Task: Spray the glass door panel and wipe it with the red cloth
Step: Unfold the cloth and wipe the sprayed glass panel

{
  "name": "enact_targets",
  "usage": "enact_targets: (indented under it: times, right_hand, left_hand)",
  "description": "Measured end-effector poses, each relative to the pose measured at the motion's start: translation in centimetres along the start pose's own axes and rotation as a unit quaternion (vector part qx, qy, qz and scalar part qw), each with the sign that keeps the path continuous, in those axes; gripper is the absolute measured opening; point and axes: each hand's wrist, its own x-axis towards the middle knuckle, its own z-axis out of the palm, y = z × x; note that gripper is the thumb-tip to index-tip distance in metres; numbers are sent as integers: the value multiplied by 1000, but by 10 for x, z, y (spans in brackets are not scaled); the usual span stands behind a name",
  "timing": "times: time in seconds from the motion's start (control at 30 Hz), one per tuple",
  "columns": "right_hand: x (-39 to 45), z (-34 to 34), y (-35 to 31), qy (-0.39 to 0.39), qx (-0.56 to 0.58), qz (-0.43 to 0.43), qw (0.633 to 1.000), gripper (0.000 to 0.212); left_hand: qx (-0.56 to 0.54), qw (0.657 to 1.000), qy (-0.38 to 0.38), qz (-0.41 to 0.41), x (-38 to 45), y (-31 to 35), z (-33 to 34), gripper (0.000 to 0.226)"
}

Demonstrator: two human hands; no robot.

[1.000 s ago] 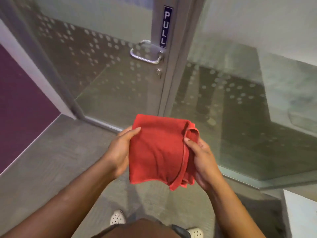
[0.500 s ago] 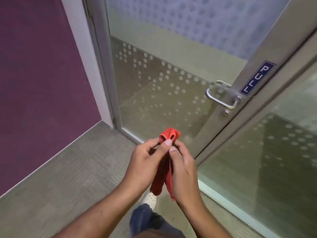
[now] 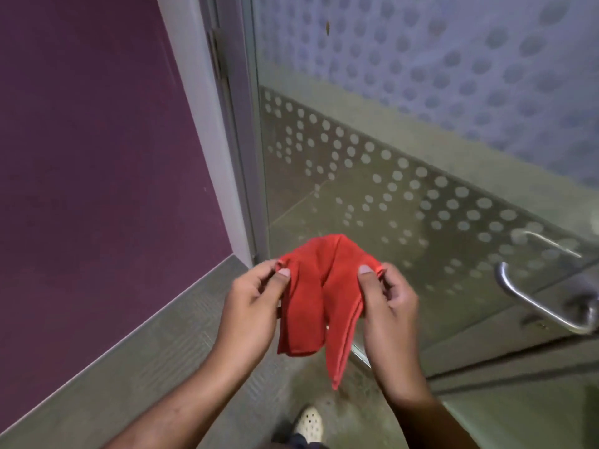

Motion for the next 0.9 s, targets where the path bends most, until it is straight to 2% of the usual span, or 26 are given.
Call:
enact_targets:
  times: [0.17,0.3,0.33,0.4,0.47,0.53,0.6,0.67,0.73,0.8,0.9]
  right_hand:
    - [24,55,-26,-126,-46,-48,990,16]
    - [50,81,-32,-172,-100,-52,979,42]
    - [58,85,-35,-178,-105,-72,976,43]
    - [77,88,-49,-122,-145,-185,964,41]
    - [97,87,-70,-60,-245,-291,923,54]
    - [117,88,-93,-105,-313,-288,899,75]
    - [136,90,-112,-165,-344,-231,895,80]
    - [155,92,-126,-167,-379,-213,885,66]
    - [167,97,-140,-156,-398,-198,882,40]
    - [173,100,-153,-127,-375,-183,900,20]
    - [168,99,-171,-36,-299,-177,937,12]
  left_hand:
    - [-39,987,-148,49,39,37,0,23]
    - [-37,984,-138,102,89,56,-20,17]
    - [-31,983,-144,106,102,60,-24,17]
    - [-15,976,-183,118,126,71,-31,14]
    - [26,955,-250,155,153,88,-39,15]
    - [49,924,-333,182,180,112,-46,21]
    - [42,898,-390,199,206,140,-53,22]
    - [34,874,-423,235,234,168,-59,22]
    - [32,852,-452,263,262,193,-64,21]
    - [34,831,-473,290,285,215,-66,19]
    - [27,817,-469,334,312,242,-59,13]
